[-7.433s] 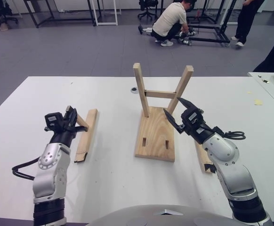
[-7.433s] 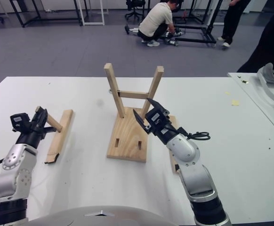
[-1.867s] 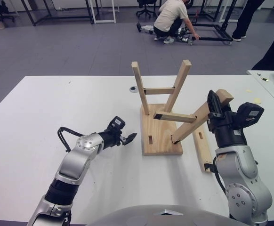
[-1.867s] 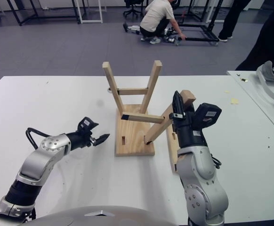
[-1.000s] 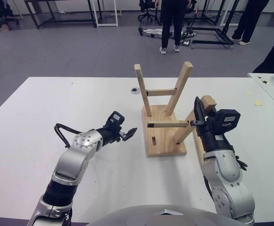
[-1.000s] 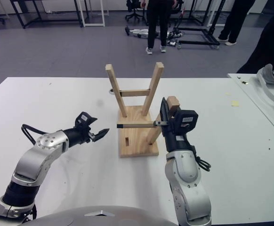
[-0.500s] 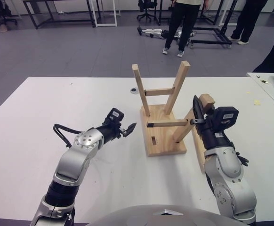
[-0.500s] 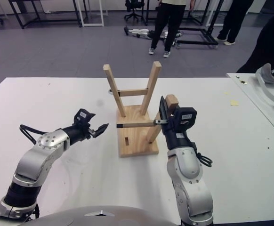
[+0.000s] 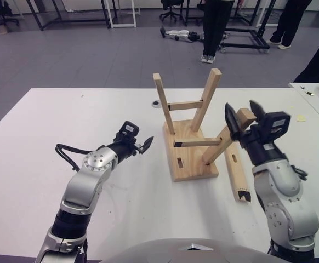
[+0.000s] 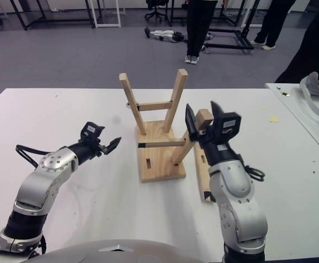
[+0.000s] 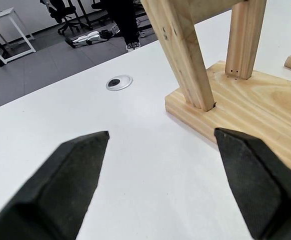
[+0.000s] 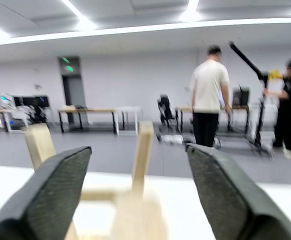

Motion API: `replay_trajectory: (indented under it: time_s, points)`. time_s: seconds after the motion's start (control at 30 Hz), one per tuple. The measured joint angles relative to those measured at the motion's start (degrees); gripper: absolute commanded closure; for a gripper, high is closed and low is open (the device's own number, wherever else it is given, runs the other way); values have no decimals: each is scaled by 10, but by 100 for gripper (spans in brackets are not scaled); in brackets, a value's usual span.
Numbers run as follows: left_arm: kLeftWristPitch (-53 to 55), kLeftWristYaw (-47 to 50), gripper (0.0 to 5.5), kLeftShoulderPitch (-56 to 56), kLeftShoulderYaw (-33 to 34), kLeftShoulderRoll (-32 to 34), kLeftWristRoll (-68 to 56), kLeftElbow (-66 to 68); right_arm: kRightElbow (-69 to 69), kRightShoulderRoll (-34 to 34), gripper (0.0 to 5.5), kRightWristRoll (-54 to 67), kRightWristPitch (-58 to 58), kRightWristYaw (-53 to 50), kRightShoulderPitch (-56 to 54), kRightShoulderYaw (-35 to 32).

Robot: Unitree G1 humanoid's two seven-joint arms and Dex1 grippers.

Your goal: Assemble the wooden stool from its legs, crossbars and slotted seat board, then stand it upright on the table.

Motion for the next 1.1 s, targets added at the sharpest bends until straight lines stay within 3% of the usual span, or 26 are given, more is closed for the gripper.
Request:
replay_trajectory:
  time_s: [0.07,0.17,0.27,0.37,0.47,0.77,1.1]
  points:
    - [-5,7,162,7,5,-1,1,0,1,-22,94,70,41,-1,-76,-47]
    - [-28,13,162,4,23,-4,2,9,45,-61,94,189,72,-39,-220,-159]
    - [-77,24,162,-17,52,-14,-1,31,113,-83,94,197,105,-66,-192,-215]
    - [-118,29,162,-41,80,-37,-20,59,147,-91,94,153,115,-56,-95,-188]
    - [-154,45,162,-63,135,-70,-57,77,208,-62,94,108,118,-25,24,-105]
    - [-163,45,162,-65,128,-74,-66,91,269,-50,94,42,136,22,108,3]
    - [-156,48,162,-66,113,-60,-65,73,243,-40,284,6,193,6,124,21]
